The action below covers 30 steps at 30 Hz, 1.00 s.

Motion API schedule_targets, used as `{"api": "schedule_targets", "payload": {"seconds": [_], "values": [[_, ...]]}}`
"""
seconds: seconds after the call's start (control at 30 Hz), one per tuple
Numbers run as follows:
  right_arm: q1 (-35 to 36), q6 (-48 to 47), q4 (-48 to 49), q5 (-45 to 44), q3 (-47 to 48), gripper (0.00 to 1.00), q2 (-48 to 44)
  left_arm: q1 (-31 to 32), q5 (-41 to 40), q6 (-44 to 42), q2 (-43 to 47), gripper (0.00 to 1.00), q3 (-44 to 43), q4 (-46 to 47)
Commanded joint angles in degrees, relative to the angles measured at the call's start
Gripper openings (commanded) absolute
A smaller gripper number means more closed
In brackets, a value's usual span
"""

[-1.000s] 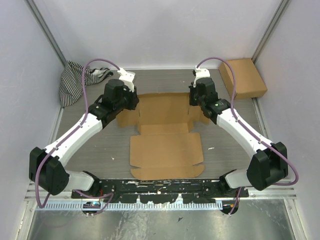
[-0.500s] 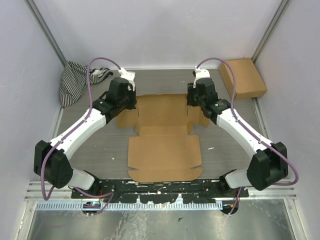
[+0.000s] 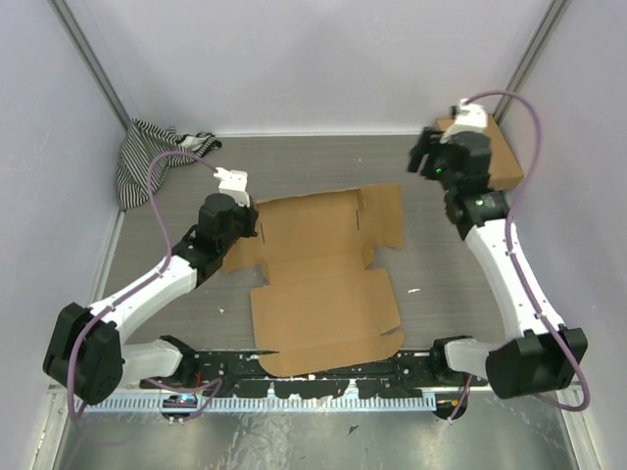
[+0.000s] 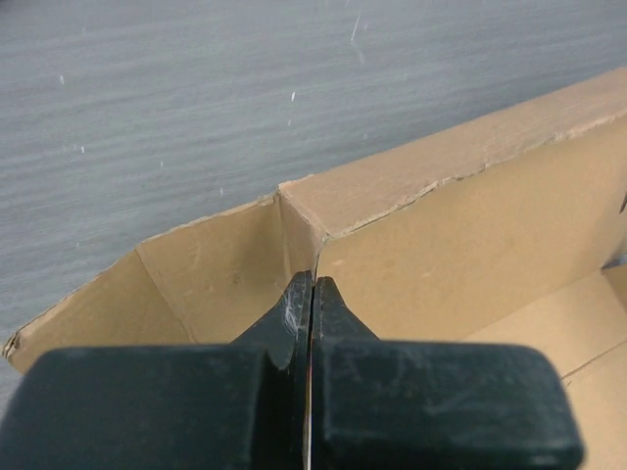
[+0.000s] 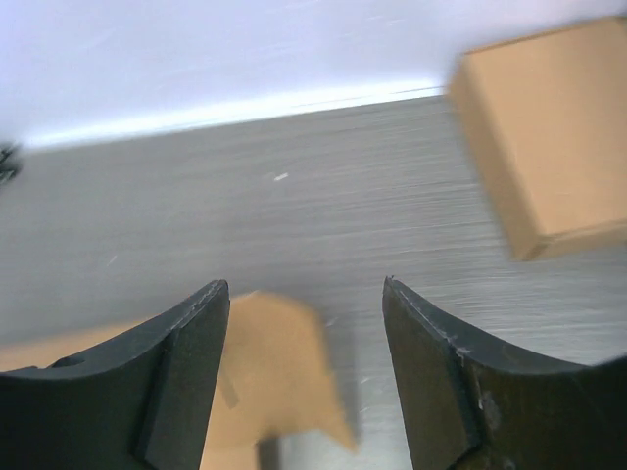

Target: Fold the paper box

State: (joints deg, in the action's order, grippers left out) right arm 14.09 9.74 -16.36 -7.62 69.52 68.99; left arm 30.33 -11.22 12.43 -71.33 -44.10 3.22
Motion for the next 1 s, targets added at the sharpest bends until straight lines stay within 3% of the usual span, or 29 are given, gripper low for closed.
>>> {"api": "schedule_targets", "payload": {"seconds": [0.0,0.13,0.53,0.77,0.97], "values": [[-15.00,3.63,2.99,8.36,0.91,0.66,6.84,0.17,1.39,-2.30,4.73,0.00,3.25,17.75],[-21.84,4.71,5.88,16.92,-1.63,0.56,12.43,0.17,2.19,-4.85,4.84,0.00,2.50,21.70],[-21.84,2.48,20.51,34.96,-17.56,0.53,12.68,0.16,1.32,-8.40,-3.55,0.00,-1.39,22.62],[-15.45,1.62,19.71,30.25,-23.24,0.53,7.88,0.22,-2.58,-7.23,-6.36,0.00,-0.91,21.04],[-14.14,1.84,18.28,28.50,-26.90,0.56,3.42,0.13,-4.18,-6.28,-10.11,0.00,-4.76,16.66]]}}
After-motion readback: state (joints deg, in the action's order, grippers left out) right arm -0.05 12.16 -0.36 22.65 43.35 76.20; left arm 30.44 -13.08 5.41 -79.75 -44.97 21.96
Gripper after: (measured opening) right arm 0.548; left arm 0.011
